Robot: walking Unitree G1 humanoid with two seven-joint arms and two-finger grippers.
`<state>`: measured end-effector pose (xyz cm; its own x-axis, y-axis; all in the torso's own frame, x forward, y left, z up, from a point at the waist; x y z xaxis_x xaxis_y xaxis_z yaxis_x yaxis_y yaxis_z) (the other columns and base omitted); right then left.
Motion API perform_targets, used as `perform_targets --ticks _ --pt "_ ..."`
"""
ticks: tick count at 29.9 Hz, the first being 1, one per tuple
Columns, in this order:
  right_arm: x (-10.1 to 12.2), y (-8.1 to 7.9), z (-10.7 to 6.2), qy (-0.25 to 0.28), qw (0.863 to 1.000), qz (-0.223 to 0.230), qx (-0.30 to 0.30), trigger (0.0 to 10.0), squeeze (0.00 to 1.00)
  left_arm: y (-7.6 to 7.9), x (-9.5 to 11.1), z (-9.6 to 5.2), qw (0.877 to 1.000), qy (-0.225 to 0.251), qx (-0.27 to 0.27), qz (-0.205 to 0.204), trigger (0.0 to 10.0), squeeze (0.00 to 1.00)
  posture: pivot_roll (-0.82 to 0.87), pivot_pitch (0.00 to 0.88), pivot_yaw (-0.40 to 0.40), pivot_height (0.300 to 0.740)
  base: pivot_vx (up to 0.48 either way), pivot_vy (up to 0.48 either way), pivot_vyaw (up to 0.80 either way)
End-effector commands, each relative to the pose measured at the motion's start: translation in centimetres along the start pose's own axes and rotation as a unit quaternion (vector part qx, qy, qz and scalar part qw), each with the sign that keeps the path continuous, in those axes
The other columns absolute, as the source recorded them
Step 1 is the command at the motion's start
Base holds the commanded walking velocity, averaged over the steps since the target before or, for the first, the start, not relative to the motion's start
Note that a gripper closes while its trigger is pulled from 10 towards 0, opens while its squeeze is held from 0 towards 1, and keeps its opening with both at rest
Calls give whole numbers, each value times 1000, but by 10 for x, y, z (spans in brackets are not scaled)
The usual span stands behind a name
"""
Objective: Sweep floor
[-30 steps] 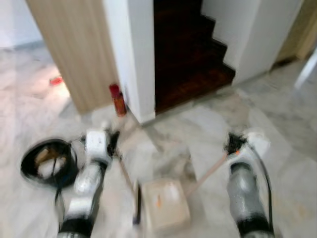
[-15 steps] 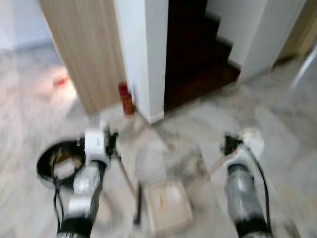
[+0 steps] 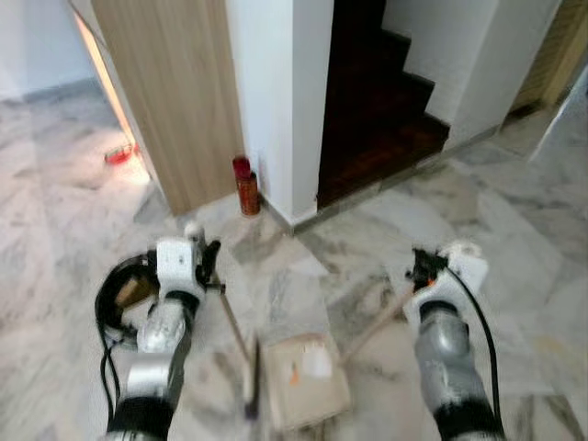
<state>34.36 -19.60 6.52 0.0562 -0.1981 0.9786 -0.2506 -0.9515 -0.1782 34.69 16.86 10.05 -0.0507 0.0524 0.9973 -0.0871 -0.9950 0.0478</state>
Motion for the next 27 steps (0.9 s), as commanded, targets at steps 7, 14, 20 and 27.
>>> perform_targets --ticks 7,14,20,27 --pt "7 2 2 12 1000 8 -5 10000 0 7 12 5 1000 20 -13 3 10000 0 -53 0 56 740 0 381 0" --pt "7 2 3 13 1000 10 -6 10000 0 7 12 6 1000 20 -13 3 10000 0 -52 0 57 740 0 373 0" --pt "8 3 3 13 1000 10 -8 10000 0 7 12 6 1000 20 -15 2 10000 0 -52 0 56 740 0 374 0" --pt "7 4 4 13 1000 11 -9 10000 0 8 13 6 1000 21 -14 2 10000 0 -50 0 56 740 0 374 0"
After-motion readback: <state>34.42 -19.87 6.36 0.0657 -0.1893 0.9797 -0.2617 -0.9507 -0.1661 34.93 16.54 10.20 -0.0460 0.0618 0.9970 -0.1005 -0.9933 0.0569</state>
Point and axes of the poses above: a point about 5 cm out from each wrist's last joint towards the gripper, its own z axis pointing out of the wrist towards the gripper, its own x axis along the axis of the wrist's last joint, y = z × x, the point moved 3 cm from there along z, pointing out of the wrist towards the gripper, and after that the axes turned 3 degrees about -z, right-handed, at the moved point
